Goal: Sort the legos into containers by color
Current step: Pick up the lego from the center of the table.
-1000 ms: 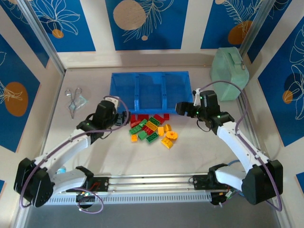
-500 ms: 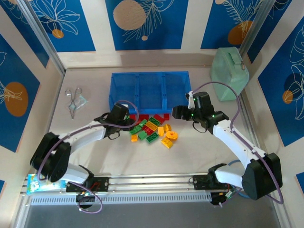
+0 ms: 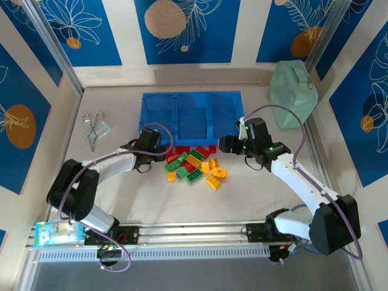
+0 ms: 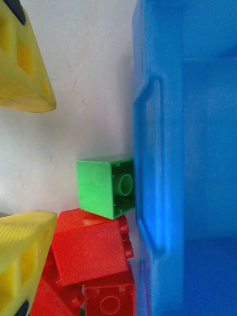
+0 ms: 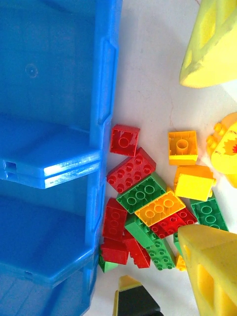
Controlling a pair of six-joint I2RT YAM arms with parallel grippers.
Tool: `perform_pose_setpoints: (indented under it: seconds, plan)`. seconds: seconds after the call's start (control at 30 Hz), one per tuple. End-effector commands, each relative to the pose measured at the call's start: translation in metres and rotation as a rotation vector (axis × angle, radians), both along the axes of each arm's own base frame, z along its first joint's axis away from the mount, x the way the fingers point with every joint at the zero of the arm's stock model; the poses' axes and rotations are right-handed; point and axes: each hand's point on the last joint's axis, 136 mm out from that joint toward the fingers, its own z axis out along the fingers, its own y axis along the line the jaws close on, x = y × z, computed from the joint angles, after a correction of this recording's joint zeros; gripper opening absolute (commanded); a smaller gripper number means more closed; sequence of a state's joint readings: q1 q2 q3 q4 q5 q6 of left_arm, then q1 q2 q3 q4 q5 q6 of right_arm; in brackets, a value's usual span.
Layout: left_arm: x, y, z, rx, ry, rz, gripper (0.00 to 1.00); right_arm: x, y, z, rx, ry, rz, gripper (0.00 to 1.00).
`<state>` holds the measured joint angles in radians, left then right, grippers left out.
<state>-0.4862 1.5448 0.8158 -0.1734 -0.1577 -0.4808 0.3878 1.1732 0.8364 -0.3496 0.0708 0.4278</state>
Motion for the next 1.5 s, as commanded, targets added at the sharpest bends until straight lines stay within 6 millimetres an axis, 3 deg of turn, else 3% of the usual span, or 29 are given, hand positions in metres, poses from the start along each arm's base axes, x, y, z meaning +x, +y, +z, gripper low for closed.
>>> perform_pose_setpoints:
  seconds: [0.0, 0.33, 0.57, 1.0, 1.47]
  plan:
    - [0.013, -0.008, 0.004, -0.024, -0.020, -0.008, 0.55, -0.002, 0.003, -0.003, 0.009, 0.004, 0.002, 0.73]
    - [0.032, -0.023, -0.003, -0.026, -0.001, -0.045, 0.55, -0.005, -0.003, -0.001, -0.001, -0.013, -0.011, 0.73]
    - [0.037, -0.022, -0.012, 0.009, 0.020, -0.040, 0.55, -0.006, -0.003, -0.003, 0.004, -0.011, -0.014, 0.73]
    - [0.031, -0.015, -0.023, 0.046, 0.048, -0.026, 0.47, -0.006, -0.002, 0.000, 0.017, -0.012, -0.021, 0.73]
    - [0.028, -0.018, -0.029, 0.061, 0.059, -0.035, 0.49, -0.004, 0.003, 0.001, 0.014, -0.012, -0.021, 0.73]
